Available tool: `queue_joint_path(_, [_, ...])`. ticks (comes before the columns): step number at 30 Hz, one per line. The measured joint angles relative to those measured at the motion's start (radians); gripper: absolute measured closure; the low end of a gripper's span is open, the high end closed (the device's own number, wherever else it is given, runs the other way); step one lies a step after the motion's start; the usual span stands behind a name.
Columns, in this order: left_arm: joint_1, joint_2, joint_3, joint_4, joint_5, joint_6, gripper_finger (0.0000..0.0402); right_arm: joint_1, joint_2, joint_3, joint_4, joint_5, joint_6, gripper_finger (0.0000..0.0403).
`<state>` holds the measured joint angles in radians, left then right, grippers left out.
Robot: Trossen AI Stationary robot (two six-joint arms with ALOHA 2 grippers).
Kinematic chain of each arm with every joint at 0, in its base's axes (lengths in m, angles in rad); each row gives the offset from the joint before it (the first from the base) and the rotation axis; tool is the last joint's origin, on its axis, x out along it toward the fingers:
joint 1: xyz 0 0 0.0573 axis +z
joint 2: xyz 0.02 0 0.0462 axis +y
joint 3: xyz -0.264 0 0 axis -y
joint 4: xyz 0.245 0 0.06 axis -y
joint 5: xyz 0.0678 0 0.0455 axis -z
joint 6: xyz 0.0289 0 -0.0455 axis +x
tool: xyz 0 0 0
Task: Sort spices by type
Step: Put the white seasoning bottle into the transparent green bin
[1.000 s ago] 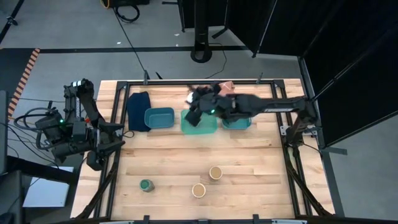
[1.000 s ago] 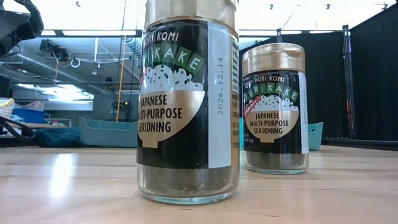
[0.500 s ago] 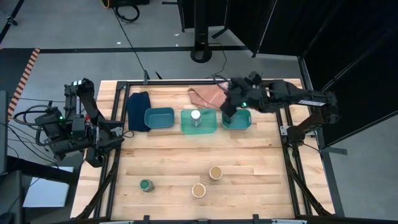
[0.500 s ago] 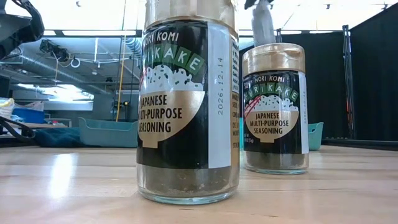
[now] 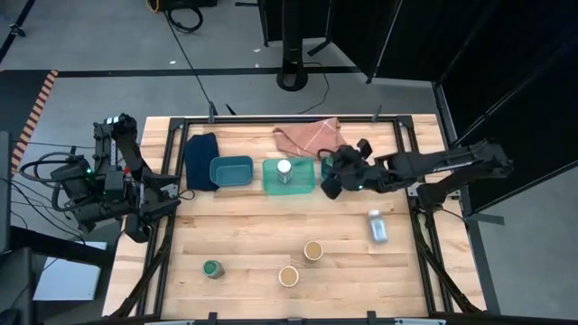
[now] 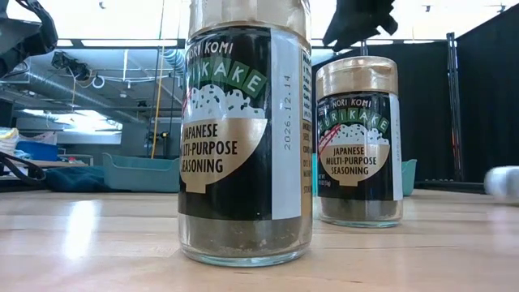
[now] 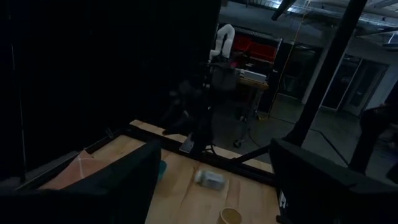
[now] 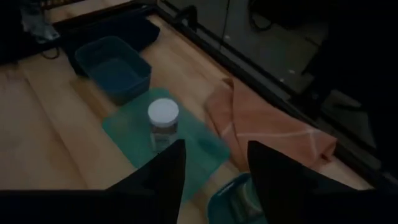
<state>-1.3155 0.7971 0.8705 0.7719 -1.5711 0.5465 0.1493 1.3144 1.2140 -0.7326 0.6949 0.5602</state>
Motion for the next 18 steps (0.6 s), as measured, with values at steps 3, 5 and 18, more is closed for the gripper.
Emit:
queue_joint_path(3, [0.0, 0.0, 0.0, 0.0, 0.0, 0.0, 0.0094, 0.012, -0.062, 0.007, -0.041, -0.122, 0.002, 0.0217])
queue_joint_path(5, [0.002, 0.0, 0.0, 0.0, 0.0, -0.001, 0.0094, 0.032, -0.113, 0.007, -0.086, -0.231, 0.033, 0.0214])
queue_joint_path(18, [0.058, 0.008, 0.0, -0.017, 0.0, -0.004, 0.0094, 0.666, -0.208, -0.127, -0.461, -0.424, 1.073, 0.022])
